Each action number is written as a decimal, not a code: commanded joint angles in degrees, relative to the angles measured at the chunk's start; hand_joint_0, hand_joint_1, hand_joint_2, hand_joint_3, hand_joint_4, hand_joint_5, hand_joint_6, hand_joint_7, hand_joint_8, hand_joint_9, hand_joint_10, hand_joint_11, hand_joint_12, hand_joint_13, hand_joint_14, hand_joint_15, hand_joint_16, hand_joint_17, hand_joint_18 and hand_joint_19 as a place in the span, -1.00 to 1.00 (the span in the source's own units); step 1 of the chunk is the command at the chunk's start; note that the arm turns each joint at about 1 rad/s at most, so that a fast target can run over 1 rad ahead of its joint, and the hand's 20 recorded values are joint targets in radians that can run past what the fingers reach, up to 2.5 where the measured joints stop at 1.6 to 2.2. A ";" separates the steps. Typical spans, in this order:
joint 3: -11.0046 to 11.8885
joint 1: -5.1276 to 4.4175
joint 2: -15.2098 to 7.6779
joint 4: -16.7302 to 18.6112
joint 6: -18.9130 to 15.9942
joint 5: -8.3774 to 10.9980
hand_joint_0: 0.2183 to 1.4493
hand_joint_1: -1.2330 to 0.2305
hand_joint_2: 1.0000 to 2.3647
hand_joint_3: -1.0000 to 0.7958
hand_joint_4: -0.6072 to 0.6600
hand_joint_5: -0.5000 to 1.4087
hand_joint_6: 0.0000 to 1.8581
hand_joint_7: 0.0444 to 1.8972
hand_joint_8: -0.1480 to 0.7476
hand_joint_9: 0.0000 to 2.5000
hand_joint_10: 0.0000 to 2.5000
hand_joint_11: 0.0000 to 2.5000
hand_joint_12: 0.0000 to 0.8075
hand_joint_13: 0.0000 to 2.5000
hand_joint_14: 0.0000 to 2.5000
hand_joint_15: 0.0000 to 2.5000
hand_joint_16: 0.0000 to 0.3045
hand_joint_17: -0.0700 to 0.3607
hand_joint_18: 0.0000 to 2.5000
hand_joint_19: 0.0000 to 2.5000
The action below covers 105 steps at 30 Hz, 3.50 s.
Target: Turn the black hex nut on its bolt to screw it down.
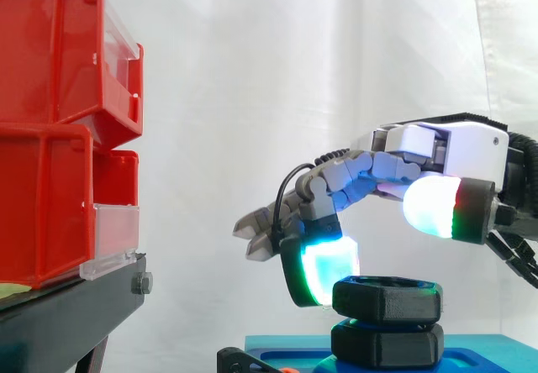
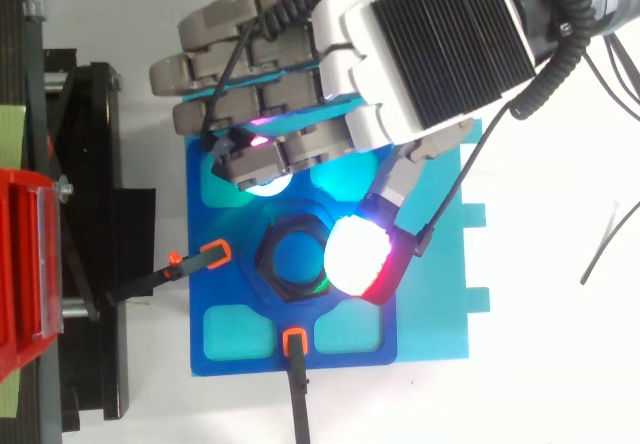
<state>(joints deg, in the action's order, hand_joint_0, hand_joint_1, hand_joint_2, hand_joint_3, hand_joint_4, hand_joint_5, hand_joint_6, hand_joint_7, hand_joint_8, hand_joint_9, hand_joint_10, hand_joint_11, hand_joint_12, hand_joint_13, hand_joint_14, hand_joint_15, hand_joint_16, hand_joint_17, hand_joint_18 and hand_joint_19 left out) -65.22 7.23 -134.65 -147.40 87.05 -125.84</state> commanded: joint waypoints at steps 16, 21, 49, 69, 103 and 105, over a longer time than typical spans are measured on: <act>0.00 -4.16 -0.09 6.51 -2.94 5.96 -0.55 0.50 -1.00 -0.44 0.23 -0.48 -0.46 0.66 -0.08 -0.39 -1.00 -0.93 -0.21 -0.54 -1.00 -0.98 -0.64 -0.10 -0.56 -0.77; 0.00 -5.74 -0.09 6.77 -2.77 7.46 -0.55 0.49 -1.00 -0.44 0.25 -0.48 -0.46 0.61 -0.09 -0.40 -1.00 -0.94 -0.21 -0.54 -1.00 -0.98 -0.64 -0.10 -0.56 -0.77; -2.63 -9.08 -0.09 5.45 -1.80 12.29 -0.54 0.41 -1.00 -0.44 0.18 -0.50 -0.46 0.48 -0.12 -0.40 -1.00 -0.94 -0.22 -0.54 -1.00 -0.98 -0.64 -0.10 -0.55 -0.77; -2.63 -8.81 -1.76 6.68 -1.36 12.20 -0.54 0.42 -1.00 -0.44 0.18 -0.47 -0.45 0.68 -0.12 -0.39 -1.00 -0.94 -0.22 -0.54 -1.00 -0.98 -0.64 -0.11 -0.55 -0.77; -2.28 -7.67 -1.67 7.30 -1.45 8.77 -0.55 0.41 -1.00 -0.44 0.16 -0.51 -0.18 0.32 -0.09 -0.32 -1.00 -0.91 -0.22 -0.48 -1.00 -0.91 -0.64 -0.11 -0.54 -0.76; -2.28 -7.58 -1.67 7.48 -1.45 8.77 -0.54 0.42 -1.00 -0.44 0.16 -0.51 -0.18 0.32 -0.10 -0.32 -1.00 -0.91 -0.23 -0.47 -1.00 -0.91 -0.65 -0.11 -0.54 -0.76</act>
<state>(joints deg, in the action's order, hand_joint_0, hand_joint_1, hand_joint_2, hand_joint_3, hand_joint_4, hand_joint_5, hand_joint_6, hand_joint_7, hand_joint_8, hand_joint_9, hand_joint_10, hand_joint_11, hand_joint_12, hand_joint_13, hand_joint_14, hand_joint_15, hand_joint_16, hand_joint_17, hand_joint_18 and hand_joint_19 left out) -67.59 -0.48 -136.33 -139.99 85.61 -116.84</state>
